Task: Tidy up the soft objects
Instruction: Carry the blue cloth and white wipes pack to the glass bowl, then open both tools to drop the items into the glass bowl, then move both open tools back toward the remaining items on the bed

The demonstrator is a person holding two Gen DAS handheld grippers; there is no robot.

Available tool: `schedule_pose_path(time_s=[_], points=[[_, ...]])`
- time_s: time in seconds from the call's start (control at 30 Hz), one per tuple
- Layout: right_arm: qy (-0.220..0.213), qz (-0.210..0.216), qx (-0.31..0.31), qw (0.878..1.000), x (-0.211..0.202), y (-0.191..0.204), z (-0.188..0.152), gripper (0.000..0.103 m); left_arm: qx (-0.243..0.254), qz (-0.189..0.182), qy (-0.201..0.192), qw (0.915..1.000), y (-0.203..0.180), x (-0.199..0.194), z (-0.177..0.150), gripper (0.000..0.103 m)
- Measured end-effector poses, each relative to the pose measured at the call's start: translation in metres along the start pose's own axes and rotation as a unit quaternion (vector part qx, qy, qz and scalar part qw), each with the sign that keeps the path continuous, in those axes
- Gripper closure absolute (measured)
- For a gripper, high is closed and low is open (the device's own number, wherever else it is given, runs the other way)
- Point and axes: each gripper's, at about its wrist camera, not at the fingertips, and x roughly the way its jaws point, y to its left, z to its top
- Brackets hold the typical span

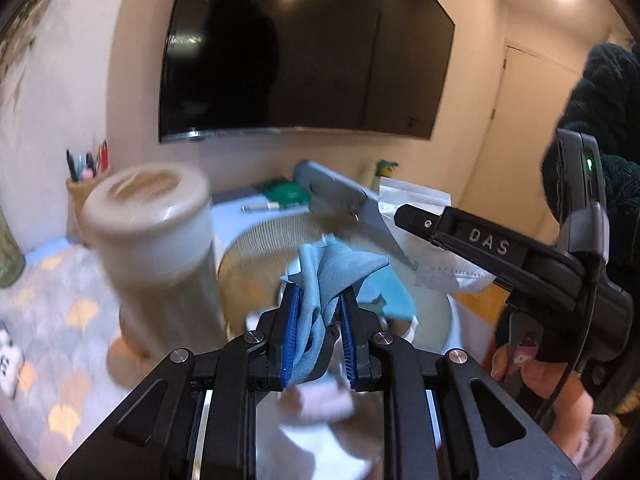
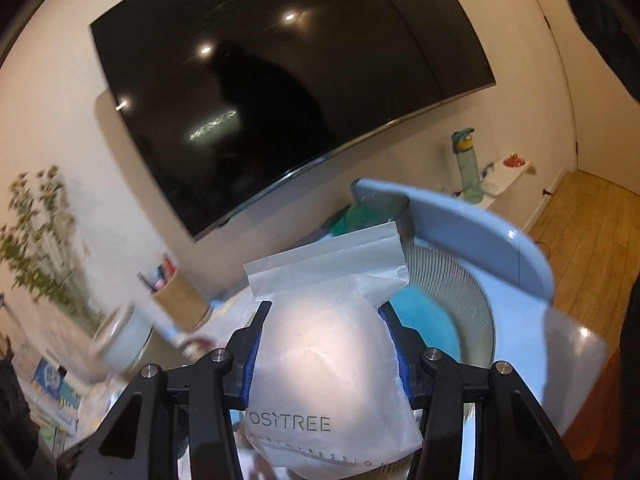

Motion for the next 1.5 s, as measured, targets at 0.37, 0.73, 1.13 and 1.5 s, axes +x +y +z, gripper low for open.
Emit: schedule_pose_path(time_s=[0.37,0.73,1.13,1.5], points=[[0.09,0.002,-0.046,0.995,0.088,0.009,0.043,0.0,-0.032,0.058,0.027,0.9974,-0.008,0.038,0.007,0.021],[0.068,-0.032,-0.018,0.997,0.053,-0.003,0.026,0.0,-0.036,0.021,0.04,0.9983,-0.012,0.016,-0.01,0.02],[0.042,-0.03,0.003,0.999,0.001,0.022,-0.007,0.0,-0.03,0.008,0.047,0.9984,0.013,-0.029,-0.032,0.019],[0.006,0.009,0.013,1.0,-0.028,0.094,-0.066,0.0,-0.011,0.032,0.059,0.9977,0.113,-0.088,-0.056,0.017]])
